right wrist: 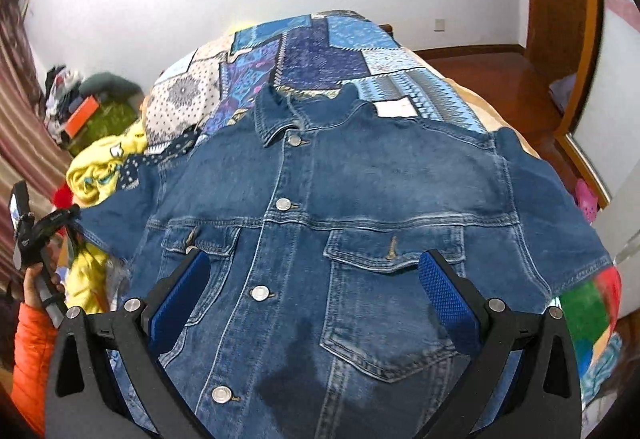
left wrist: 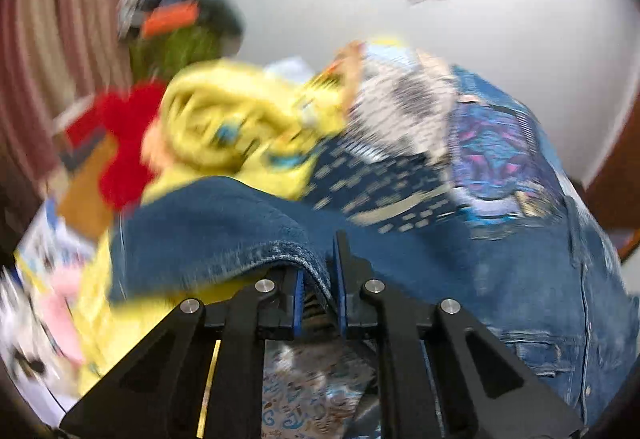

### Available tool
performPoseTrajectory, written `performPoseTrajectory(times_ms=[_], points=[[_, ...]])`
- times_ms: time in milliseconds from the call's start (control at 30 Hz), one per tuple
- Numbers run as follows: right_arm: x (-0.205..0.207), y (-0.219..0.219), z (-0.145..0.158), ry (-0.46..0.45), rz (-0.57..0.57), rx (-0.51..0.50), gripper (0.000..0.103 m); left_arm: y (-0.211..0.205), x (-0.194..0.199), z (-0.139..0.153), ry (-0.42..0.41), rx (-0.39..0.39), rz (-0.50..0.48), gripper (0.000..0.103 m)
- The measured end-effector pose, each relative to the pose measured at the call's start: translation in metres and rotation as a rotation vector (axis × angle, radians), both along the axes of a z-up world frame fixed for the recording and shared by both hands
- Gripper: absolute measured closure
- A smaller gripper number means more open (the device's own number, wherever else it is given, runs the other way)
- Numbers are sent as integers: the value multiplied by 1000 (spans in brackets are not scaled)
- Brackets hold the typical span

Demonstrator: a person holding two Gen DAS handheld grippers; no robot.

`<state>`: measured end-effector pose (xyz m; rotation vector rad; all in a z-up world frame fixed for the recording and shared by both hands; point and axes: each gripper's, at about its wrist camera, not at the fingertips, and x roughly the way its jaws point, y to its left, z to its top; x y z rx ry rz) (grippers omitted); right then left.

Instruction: Fold large clothes

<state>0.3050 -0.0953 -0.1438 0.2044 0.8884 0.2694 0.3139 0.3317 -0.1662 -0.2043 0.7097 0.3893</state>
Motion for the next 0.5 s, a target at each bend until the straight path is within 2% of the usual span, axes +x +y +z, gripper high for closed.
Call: performPoseTrajectory(times_ms=[33,133,233,333,400,467,500], points=[[-1,-4,0,0,-9,13,0,-23,5,11,-9,67,-45,92],[-3,-16,-1,10,-24,53,0,-86,17,30,-28,196,-186,92],[-7,-23,0,6,-26,55,0,-147,25,34,-31,239,-346,92],[-15,-32,3,-18,-22,38,0,-202,33,18,9,169,-501,92],[-20,-38,6,-32,-20,34,0,-235,41,-6,89,113,-580,92],[-24,-45,9,-45,-21,36,0,-258,47,-25,153,82,-622,91],[-26,-50,11,-51,-23,38,0,-269,51,-39,211,49,-639,91]])
